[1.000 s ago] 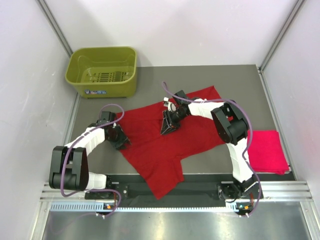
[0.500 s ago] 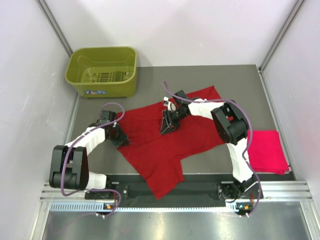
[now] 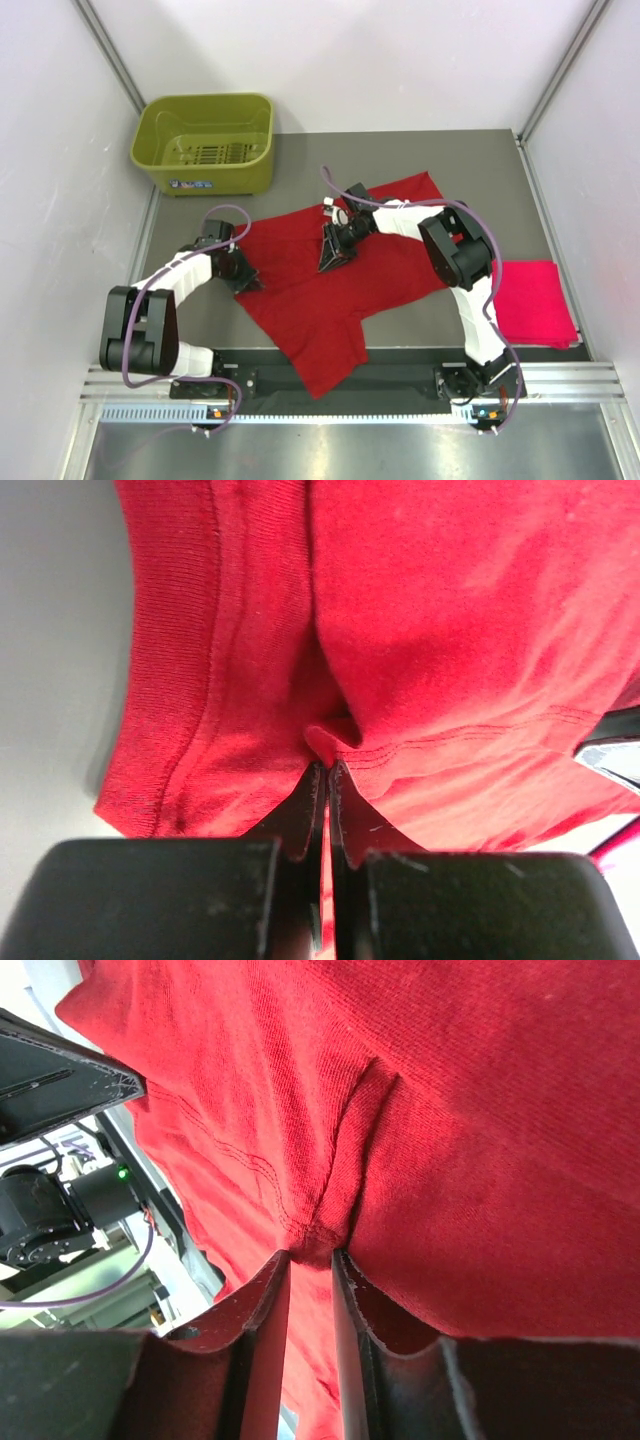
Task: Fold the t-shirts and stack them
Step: Fold the tshirt
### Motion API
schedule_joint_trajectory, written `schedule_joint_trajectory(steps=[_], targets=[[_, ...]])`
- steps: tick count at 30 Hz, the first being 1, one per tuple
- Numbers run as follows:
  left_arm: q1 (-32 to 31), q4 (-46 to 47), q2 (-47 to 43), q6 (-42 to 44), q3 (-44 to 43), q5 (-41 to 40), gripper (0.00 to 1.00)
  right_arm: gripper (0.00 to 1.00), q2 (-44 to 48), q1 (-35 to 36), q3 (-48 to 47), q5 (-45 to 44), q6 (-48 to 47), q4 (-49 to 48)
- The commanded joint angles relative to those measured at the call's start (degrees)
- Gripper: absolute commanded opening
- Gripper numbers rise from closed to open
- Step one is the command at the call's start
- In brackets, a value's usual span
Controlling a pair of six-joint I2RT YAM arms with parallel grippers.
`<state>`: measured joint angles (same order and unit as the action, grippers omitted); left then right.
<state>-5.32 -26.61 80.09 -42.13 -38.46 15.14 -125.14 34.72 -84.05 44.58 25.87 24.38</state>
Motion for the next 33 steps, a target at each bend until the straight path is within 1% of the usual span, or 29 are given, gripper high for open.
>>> schedule_joint_trajectory(steps=[1, 3, 5, 9, 11, 16, 20, 29, 33], targets=[[-0.30, -0.46, -1.87, -0.67, -1.62, 1.83, 0.00, 0.25, -0.01, 0.61, -0.77, 0.51, 0.15, -2.23], [-0.30, -0.46, -2.13, -1.11, -1.62, 2.18, 0.00, 0.24, -0.28, 0.79, -0.76, 0.51, -0.03, -2.32], [-0.30, -0.28, -2.31, -1.29, -1.71, 2.62, 0.00, 0.20, -0.37, 0.79, -0.76, 0.25, -0.03, -2.15], [-0.30, -0.98, -3.19, -1.55, -1.71, 3.32, 0.00, 0.00, 0.07, 0.70, -1.37, -1.07, -1.25, -0.66], [-0.39, -1.95, -3.89, -1.73, -1.36, 3.76, 0.00, 0.00, 0.69, 0.70, -2.34, -2.30, -2.39, 2.40], [-0.39, -3.10, -5.39, -2.78, 0.05, 6.22, 0.00, 0.00, 3.06, 0.44, -2.52, -4.24, -5.39, 5.41], [-0.57, -3.27, -6.44, -3.83, 1.36, 7.63, 0.00, 0.00, 4.03, 0.17, -2.43, -4.59, -6.00, 5.77], [-0.57, -5.82, -8.11, -3.66, 1.98, 7.10, 0.00, 0.00, 4.29, -1.32, -3.66, -3.62, -6.36, 6.29], [-0.65, -6.17, -7.33, -3.57, 2.16, 7.10, 0.00, 0.00, 4.29, -2.11, -4.37, -3.09, -6.97, 6.73]])
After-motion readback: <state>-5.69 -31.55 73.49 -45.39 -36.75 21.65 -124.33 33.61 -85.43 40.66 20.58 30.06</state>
